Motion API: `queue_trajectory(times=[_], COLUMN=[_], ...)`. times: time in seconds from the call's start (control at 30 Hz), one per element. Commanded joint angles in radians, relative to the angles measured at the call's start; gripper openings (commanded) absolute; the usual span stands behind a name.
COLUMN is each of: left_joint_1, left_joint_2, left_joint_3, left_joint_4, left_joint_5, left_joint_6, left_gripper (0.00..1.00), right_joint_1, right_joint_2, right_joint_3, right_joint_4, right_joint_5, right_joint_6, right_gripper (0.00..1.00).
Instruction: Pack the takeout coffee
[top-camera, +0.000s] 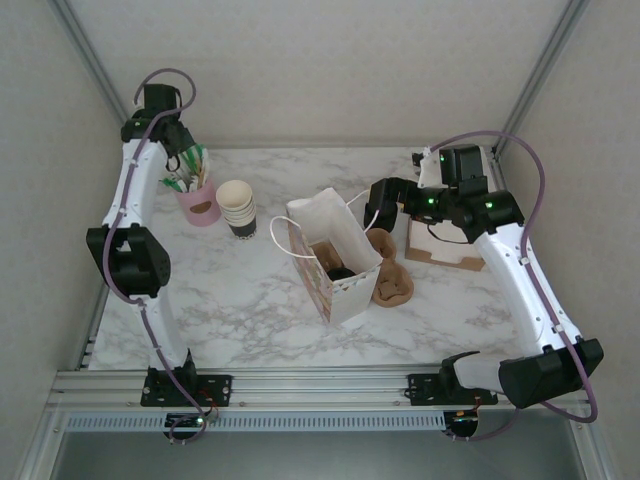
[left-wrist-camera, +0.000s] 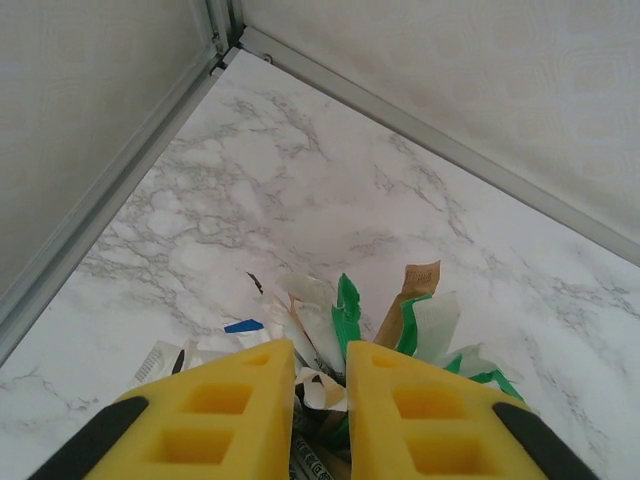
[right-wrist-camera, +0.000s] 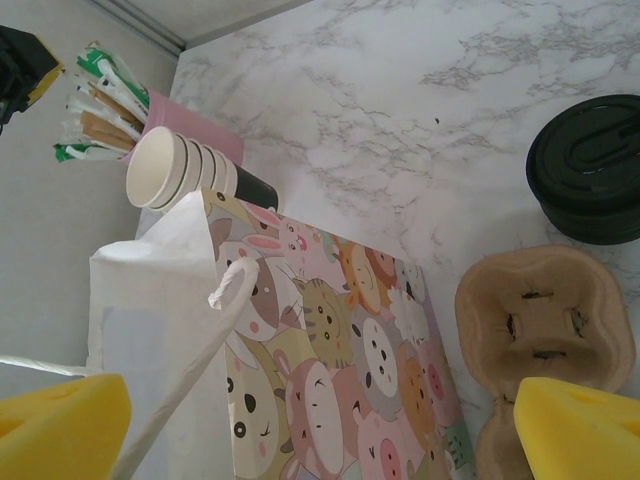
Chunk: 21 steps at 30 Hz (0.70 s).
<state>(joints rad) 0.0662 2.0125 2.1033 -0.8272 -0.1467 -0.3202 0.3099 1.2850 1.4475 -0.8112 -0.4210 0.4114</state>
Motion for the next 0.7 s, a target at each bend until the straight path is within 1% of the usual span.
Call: queue_trajectory(times=[0.0, 0.03, 0.23, 0.3, 0.4, 0.43, 0.57, 0.67], left_joint_1=[-0.006, -0.006, -0.006, -0.006, -0.006, -0.006, -0.006, -0.006], left_joint_2=[-0.036, -0.036, -0.024, -0.018, -0.013, -0.010, -0.006, -0.004], left_joint_3=[-0.014, -0.017, -0.017, -0.014, -0.012, -0.012, -0.011, -0.012], left_joint_4=[0.009, 0.010, 0.017, 0.017, 0.017, 0.017, 0.013, 0.013], left_joint_5=[-0.011, -0.014, -0.023, -0.018, -0.013, -0.016, -0.026, -0.029], left_joint_6=[0.009, 0.010, 0.013, 0.013, 0.013, 0.015, 0.018, 0.018], left_gripper=[0.21, 0.22, 0.34, 0.34, 0.26, 0.26, 0.29, 0.29], right_joint_1=[-0.005, -0.005, -0.005, -0.005, -0.006, -0.006, -0.005, -0.005], right_joint_2=[-0.021, -0.023, -0.026, -0.025, -0.024, -0.025, -0.024, -0.023], right_joint_3=[-0.018, -0.019, -0.021, -0.023, -0.025, -0.024, -0.027, -0.030], right_joint_4=[0.010, 0.010, 0.010, 0.011, 0.012, 0.012, 0.012, 0.014], right_joint_5=[-0.018, -0.018, -0.019, -0.020, -0.021, -0.019, -0.019, -0.018], right_joint_6=[0.004, 0.003, 0.001, 0.000, 0.000, -0.001, -0.001, -0.001], right_gripper=[0.99, 0.99, 0.99, 0.99, 0.99, 0.99, 0.99, 0.99])
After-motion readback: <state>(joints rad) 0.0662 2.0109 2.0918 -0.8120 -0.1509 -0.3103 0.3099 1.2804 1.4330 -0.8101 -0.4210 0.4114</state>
